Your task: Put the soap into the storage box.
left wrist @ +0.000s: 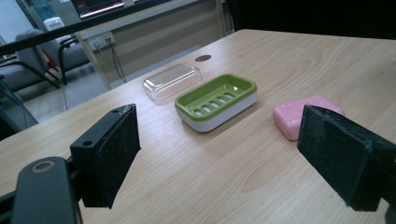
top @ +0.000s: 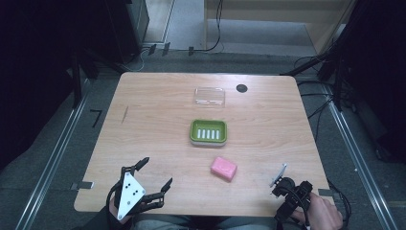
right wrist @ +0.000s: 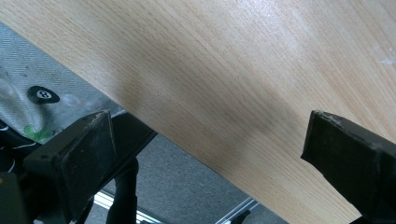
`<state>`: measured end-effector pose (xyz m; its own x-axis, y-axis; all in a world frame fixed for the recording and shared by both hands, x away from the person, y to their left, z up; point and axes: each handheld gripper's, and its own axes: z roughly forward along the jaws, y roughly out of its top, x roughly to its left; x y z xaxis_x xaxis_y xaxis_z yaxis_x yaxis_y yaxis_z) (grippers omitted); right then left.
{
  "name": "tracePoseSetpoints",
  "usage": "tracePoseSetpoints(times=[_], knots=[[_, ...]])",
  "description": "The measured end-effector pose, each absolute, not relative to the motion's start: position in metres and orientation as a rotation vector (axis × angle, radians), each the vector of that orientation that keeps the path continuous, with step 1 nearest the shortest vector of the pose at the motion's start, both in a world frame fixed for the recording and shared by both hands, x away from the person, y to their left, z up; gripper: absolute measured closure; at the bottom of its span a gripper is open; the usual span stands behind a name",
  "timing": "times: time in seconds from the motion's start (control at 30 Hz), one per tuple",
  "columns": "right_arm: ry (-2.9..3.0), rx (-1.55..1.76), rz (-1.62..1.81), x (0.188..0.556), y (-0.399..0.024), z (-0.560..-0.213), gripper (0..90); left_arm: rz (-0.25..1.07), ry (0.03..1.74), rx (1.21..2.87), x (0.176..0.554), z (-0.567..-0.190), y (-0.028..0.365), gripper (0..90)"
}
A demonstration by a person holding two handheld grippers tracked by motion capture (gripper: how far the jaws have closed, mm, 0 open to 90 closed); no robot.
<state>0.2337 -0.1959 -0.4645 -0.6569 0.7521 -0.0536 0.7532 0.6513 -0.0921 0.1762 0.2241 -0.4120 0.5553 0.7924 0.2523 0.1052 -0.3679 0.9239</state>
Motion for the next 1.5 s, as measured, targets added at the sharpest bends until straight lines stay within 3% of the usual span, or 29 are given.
tracePoseSetpoints(times=[0.63,1.5], knots=[[2.827,1.312,-0.113,0.242,-0.195,-0.461,2.6,0.884,0.733,1.828,0.175,-0.412,0.225,13.6],[2.842,1.162,-0.106,0.269,-0.155,-0.45,2.7,0.885,0.738,1.821,0.176,-0.412,0.224,13.7]])
